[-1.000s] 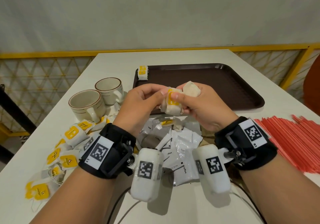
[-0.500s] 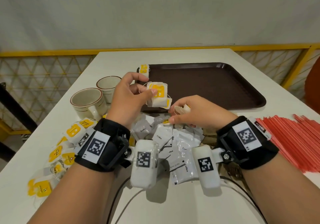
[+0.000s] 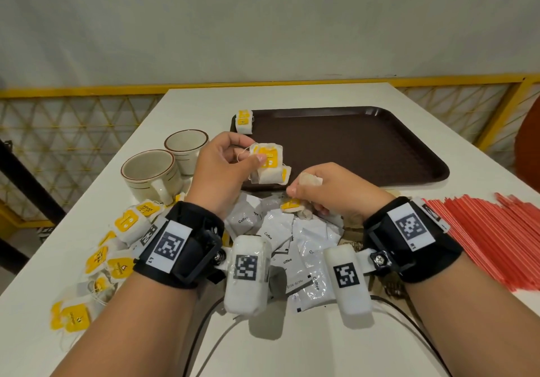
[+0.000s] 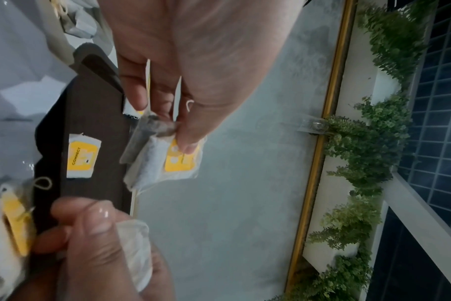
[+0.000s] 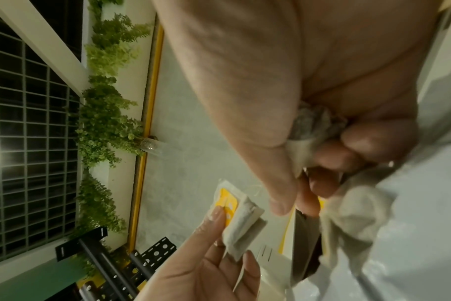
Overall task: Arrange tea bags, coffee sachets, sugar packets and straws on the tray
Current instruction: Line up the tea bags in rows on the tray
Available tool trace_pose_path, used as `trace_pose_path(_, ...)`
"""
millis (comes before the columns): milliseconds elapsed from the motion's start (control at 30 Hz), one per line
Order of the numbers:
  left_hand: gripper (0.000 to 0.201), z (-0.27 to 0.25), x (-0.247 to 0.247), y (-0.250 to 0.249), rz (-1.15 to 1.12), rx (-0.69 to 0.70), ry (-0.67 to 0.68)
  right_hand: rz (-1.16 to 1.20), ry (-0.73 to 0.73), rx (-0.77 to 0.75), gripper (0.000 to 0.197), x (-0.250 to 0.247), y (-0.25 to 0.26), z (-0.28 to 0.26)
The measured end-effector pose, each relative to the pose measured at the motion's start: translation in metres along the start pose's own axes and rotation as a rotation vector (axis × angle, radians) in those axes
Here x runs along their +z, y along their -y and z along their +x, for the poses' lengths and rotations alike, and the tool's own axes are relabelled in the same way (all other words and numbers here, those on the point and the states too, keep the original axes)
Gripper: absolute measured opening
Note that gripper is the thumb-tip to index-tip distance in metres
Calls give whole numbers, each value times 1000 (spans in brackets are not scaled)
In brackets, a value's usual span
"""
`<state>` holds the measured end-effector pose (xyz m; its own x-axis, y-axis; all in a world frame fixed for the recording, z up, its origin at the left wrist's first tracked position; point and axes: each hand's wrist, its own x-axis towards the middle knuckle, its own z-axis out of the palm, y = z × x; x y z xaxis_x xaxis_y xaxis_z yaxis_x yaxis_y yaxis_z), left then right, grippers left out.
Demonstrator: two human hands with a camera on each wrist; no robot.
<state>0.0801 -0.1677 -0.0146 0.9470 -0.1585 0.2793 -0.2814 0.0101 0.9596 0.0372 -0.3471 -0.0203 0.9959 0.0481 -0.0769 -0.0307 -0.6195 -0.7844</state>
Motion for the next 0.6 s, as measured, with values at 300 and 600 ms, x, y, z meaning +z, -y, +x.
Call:
trace_pose_path(300, 20, 0, 1, 2, 11, -13, 3, -203, 41, 19, 27, 2, -1, 0)
trace_pose_path(600, 19, 0, 1, 4, -17, -39, -3, -144, -29, -1, 18, -4, 0, 1)
